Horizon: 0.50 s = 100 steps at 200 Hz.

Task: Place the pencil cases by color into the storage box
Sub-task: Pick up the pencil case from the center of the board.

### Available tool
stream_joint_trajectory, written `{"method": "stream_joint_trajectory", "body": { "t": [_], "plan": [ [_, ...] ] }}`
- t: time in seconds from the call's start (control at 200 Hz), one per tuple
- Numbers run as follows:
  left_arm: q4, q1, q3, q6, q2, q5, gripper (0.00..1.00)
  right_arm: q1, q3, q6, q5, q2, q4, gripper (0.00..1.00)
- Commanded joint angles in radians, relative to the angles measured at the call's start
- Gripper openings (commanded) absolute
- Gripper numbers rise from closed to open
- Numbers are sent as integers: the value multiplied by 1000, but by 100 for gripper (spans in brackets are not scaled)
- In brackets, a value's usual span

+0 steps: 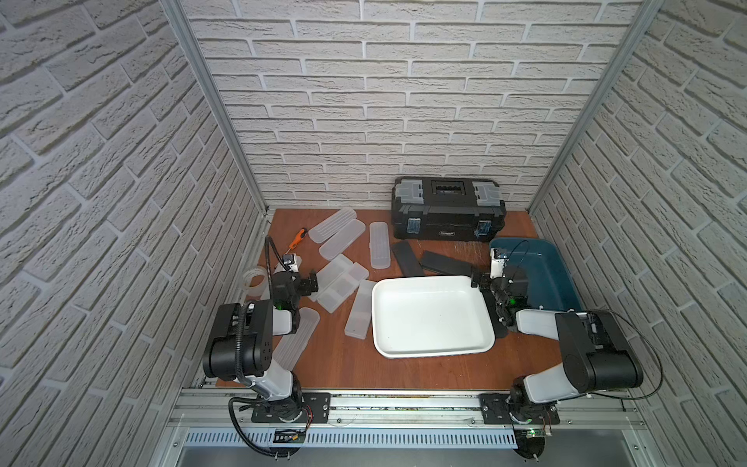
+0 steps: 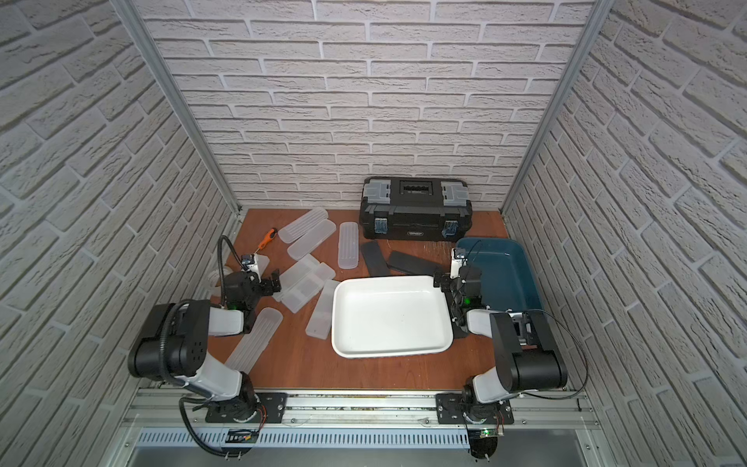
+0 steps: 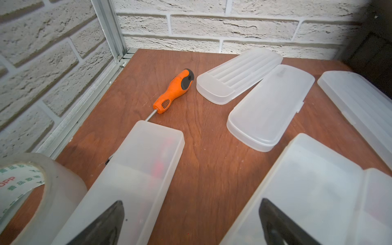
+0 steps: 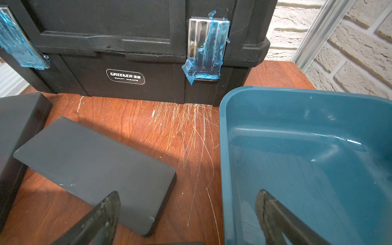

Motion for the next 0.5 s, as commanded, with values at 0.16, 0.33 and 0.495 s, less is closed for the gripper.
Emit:
{"method": "stream_joint_trajectory", "body": {
  "t": [0.16,0.33,0.495],
  "plan": [
    [40,-9,11,24,2,-23,98,-4,-10,-6,-5,7,38,100],
    [37,-5,13,20,0,-12,98,-5,-9,-6,-6,7,37,99],
    [37,3,13,14,2,1,98,-5,-9,-5,-5,7,37,99]
  ]
}}
